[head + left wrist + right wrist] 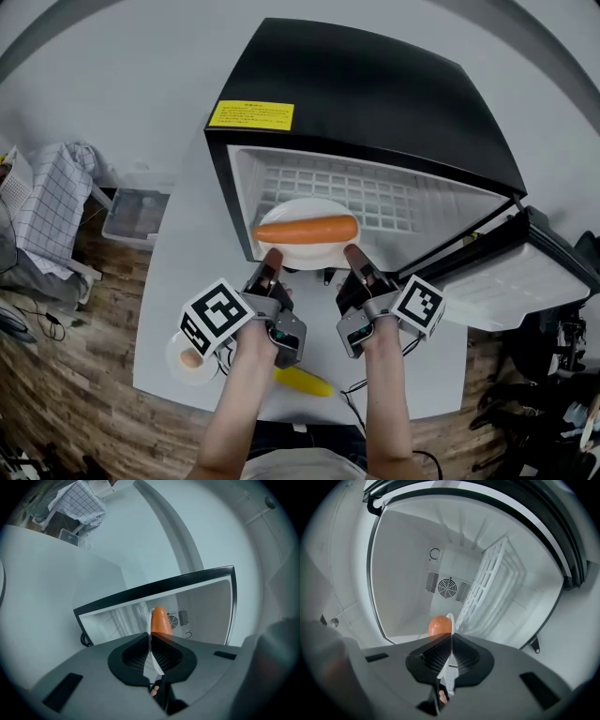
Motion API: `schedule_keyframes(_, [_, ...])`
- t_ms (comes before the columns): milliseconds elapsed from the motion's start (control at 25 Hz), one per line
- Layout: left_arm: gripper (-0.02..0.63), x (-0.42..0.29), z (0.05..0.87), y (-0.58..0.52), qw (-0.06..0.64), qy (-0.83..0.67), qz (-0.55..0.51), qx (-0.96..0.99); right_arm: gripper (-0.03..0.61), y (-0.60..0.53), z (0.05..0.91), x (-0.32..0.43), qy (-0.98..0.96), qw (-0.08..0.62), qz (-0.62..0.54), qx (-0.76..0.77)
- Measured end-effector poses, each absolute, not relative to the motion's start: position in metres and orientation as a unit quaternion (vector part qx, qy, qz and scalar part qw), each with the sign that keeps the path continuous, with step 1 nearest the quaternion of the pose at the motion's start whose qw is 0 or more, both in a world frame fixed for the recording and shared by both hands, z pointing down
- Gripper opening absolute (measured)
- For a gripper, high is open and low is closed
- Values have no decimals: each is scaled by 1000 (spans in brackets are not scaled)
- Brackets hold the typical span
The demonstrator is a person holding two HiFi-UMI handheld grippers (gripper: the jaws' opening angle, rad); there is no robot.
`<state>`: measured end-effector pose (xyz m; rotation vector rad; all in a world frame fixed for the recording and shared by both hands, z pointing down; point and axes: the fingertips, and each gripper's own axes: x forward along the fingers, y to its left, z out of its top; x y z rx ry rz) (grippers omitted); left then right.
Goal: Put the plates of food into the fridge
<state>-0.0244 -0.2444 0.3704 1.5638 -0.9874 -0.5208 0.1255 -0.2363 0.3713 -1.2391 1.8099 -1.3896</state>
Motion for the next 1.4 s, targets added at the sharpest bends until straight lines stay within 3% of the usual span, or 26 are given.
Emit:
schedule_keyframes(720, [25,-16,391,-281,588,-432,-217,649,23,-272,392,134,638,276,-535,-480])
schedule_keyframes(1160, [21,-20,386,-299,596,-441,-242,626,26,-286,383,130,667,245,-511,-485])
schedule_keyframes(1400, [21,-21,384,-305,598,-442,-252,619,78,-271,378,138,689,211,-463,-516])
